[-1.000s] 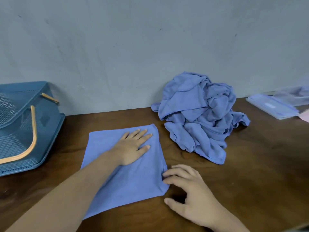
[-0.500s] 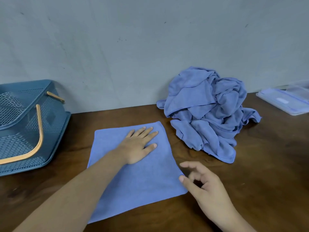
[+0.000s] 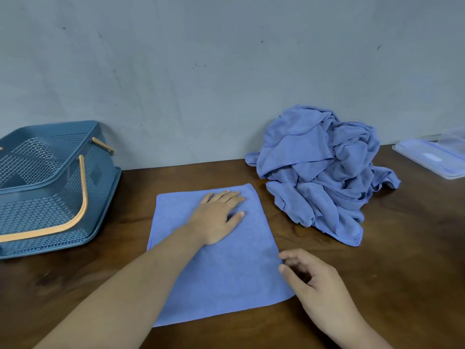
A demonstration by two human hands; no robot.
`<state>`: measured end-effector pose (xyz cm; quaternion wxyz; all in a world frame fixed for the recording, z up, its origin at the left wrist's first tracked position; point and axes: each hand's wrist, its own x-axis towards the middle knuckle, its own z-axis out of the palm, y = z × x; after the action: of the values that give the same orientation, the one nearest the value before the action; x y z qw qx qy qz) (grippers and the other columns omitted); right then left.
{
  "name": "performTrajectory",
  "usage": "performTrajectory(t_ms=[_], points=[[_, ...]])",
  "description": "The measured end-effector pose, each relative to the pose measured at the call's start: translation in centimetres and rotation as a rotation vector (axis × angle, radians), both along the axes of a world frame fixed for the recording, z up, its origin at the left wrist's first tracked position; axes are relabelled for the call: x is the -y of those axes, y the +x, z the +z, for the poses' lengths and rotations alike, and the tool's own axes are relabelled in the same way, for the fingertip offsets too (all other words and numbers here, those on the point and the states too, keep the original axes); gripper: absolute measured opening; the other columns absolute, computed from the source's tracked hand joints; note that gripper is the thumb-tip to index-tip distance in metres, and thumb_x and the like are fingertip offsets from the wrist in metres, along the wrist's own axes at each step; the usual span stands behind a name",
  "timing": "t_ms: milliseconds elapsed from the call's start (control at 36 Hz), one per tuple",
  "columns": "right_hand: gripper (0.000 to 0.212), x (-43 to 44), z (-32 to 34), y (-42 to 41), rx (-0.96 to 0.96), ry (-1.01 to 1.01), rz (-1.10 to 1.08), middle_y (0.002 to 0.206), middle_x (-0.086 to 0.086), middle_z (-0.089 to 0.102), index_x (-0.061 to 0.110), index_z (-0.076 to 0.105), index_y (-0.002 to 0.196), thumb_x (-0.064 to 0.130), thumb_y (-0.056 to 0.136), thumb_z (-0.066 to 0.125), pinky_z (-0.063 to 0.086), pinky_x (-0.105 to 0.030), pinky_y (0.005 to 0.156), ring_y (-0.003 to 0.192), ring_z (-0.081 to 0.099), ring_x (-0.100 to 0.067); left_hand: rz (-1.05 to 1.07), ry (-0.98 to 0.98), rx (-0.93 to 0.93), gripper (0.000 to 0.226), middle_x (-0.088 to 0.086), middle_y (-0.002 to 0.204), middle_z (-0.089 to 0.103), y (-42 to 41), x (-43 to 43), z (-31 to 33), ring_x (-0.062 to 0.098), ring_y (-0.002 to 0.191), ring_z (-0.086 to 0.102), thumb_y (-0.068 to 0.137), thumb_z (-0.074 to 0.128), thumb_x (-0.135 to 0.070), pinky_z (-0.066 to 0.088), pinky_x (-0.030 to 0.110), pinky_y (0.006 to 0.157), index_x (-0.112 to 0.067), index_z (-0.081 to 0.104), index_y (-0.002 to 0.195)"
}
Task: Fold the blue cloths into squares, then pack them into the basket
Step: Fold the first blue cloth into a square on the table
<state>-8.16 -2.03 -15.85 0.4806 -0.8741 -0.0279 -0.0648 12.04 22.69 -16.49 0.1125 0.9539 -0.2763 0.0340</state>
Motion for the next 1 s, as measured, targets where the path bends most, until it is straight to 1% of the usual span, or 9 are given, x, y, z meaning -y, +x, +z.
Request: performTrajectory(t_ms=[83, 194, 306, 417, 472, 556, 833, 917, 1000], points=[[0.017, -0.2, 0.4, 0.0, 0.027, -0.039, -0.022, 0.105, 0.015, 0.067, 0.044, 0.074, 0.106, 0.029, 0.097, 0.072, 0.051, -0.021, 0.082, 0.097, 0.068, -0.011, 0.086, -0.061, 0.129, 0.057, -0.017, 0.151, 0.053, -1.6, -1.0, 0.7, 0.010, 0.145, 0.041, 0.104, 0.023, -0.058, 0.023, 0.044, 0.126, -0.033, 0.058, 0.141], [0.017, 0.2, 1.3, 2.0, 0.023, -0.104, 0.037, 0.116, 0.020, 0.063, 0.045, 0.071, 0.113, 0.035, 0.099, 0.067, 0.055, -0.029, 0.087, 0.105, 0.066, -0.006, 0.247, -0.113, 0.107, 0.059, -0.018, 0.140, 0.059, -4.6, -4.4, 0.6, 0.012, 0.135, 0.049, 0.100, 0.022, -0.060, 0.032, 0.038, 0.120, -0.031, 0.061, 0.134], [0.023, 0.0, 1.6, 5.2, 0.063, -0.255, 0.161, 0.128, 0.024, 0.057, 0.044, 0.066, 0.123, 0.038, 0.101, 0.064, 0.049, -0.023, 0.093, 0.116, 0.058, -0.001, 0.282, -0.065, 0.042, 0.073, -0.017, 0.155, 0.049, -7.8, -6.7, -0.5, 0.010, 0.146, 0.040, 0.096, 0.015, -0.069, 0.027, 0.034, 0.124, -0.034, 0.052, 0.148], [0.035, -1.4, 1.6, 10.3, 0.114, -0.473, 0.293, 0.144, 0.027, 0.049, 0.036, 0.062, 0.139, 0.040, 0.104, 0.060, 0.036, -0.009, 0.100, 0.128, 0.045, 0.008, 0.295, -0.055, -0.040, 0.063, -0.019, 0.170, 0.026, -9.4, -8.2, -1.2, 0.008, 0.159, 0.016, 0.105, 0.027, -0.069, 0.014, 0.038, 0.131, -0.041, 0.034, 0.161], [0.044, -2.3, 1.0, 13.5, 0.120, -0.574, 0.336, 0.158, 0.018, 0.043, 0.035, 0.056, 0.147, 0.046, 0.105, 0.056, 0.037, -0.024, 0.114, 0.143, 0.040, -0.002, 0.308, -0.068, -0.049, 0.061, -0.018, 0.172, 0.023, -9.6, -8.6, -1.1, 0.008, 0.161, 0.013, 0.106, 0.030, -0.067, 0.012, 0.038, 0.131, -0.042, 0.031, 0.162], [0.055, -3.3, 0.2, 17.3, 0.107, -0.680, 0.340, 0.169, 0.008, 0.032, 0.034, 0.047, 0.155, 0.054, 0.105, 0.048, 0.035, -0.047, 0.120, 0.153, 0.034, -0.016, 0.320, -0.057, -0.063, 0.062, -0.017, 0.173, 0.022, -9.7, -8.6, -0.8, 0.008, 0.161, 0.011, 0.106, 0.030, -0.066, 0.012, 0.040, 0.131, -0.042, 0.030, 0.163], [0.069, -4.4, -1.5, 19.7, -0.002, -0.769, 0.330, 0.176, 0.014, -0.007, 0.053, 0.009, 0.164, 0.077, 0.101, 0.024, 0.003, -0.046, 0.131, 0.162, -0.010, -0.011, 0.464, 0.051, -0.183, 0.071, -0.020, 0.172, -0.018, -10.7, -12.2, 0.1, 0.004, 0.158, -0.021, 0.101, 0.011, -0.076, -0.007, 0.049, 0.131, -0.050, -0.007, 0.165], [0.070, -4.8, -1.4, 19.9, -0.021, -0.779, 0.319, 0.175, 0.012, -0.013, 0.056, 0.005, 0.163, 0.079, 0.100, 0.024, 0.000, -0.045, 0.131, 0.162, -0.014, -0.015, 0.492, 0.051, -0.204, 0.072, -0.019, 0.173, -0.017, -10.5, -13.2, 0.3, 0.003, 0.158, -0.020, 0.102, 0.013, -0.075, -0.007, 0.050, 0.131, -0.048, -0.007, 0.166], [0.073, -4.9, -1.3, 19.5, -0.049, -0.763, 0.308, 0.175, 0.008, -0.019, 0.058, 0.002, 0.162, 0.082, 0.097, 0.026, -0.002, -0.043, 0.131, 0.161, -0.017, -0.016, 0.528, 0.011, -0.179, 0.069, -0.017, 0.176, 0.002, -10.2, -13.0, 0.5, 0.005, 0.162, -0.003, 0.105, 0.024, -0.068, 0.003, 0.048, 0.131, -0.042, 0.012, 0.168]])
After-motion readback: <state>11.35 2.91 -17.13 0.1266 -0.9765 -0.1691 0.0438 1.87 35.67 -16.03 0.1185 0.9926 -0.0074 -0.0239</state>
